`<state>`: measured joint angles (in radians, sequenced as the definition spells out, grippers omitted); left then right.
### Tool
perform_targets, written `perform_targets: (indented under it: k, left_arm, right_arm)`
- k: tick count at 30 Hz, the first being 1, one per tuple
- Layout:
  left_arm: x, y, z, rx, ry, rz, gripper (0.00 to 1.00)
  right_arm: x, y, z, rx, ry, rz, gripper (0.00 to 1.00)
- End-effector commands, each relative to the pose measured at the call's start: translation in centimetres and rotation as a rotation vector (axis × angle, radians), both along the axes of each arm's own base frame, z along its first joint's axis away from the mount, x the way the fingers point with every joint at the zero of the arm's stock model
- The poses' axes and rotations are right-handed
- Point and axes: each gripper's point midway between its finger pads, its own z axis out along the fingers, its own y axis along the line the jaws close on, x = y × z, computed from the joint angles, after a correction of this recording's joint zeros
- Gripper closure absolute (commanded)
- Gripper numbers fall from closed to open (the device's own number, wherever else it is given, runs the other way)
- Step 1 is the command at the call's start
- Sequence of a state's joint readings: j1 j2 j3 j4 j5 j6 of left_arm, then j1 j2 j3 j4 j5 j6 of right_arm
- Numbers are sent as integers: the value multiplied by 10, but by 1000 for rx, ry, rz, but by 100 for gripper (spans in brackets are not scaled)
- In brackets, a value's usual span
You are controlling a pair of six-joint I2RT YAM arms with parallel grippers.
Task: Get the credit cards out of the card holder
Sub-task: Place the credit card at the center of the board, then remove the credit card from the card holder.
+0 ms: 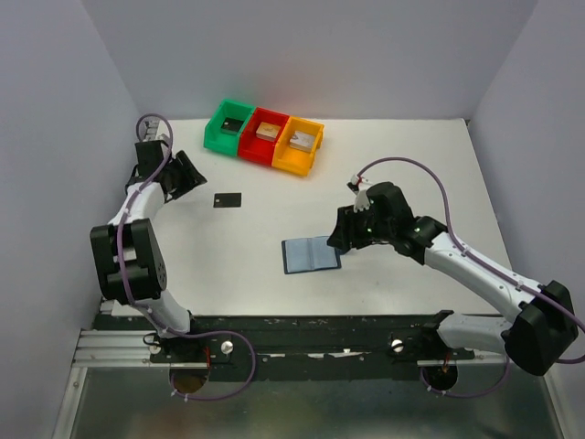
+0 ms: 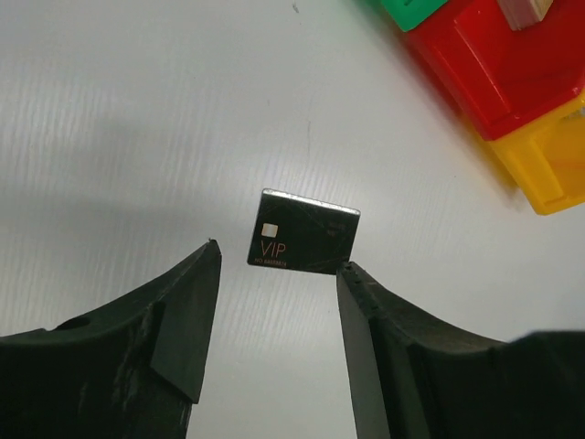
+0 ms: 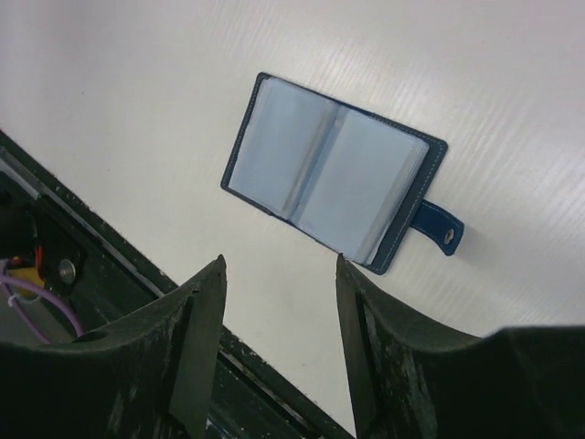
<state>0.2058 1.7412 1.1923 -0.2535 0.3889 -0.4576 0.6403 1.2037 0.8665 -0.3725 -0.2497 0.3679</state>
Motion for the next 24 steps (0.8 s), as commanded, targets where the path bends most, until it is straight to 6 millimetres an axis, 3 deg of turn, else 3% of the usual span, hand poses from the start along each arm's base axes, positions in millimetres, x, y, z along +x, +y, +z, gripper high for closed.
perform_targets:
  k: [1,3,5,9,13,18,24]
  left_arm:
    - [-23,-7,33,209,-91,118,35]
    - [-38,-24,45,313,-143,134,32]
    - [-53,-37,64,376,-231,173,1]
    - [-86,-69,68,169,-299,218,1]
    - [-110,-113,73,-61,-416,36,1]
    - [-144,-173,50,-217,-299,-192,1]
    - [-176,-210,20,-219,-228,-298,1]
  right_arm:
    - [13,-17,-3,-58,-30,-131,40]
    - [16,-21,-9,-71,-20,-158,35]
    - [16,-24,-15,-74,14,-175,30]
    - [14,-33,-31,-91,66,-209,29]
    - [15,-46,-52,-148,88,-257,29]
    - [20,-56,-78,-203,151,-324,30]
    - [31,-58,-104,-245,213,-350,36]
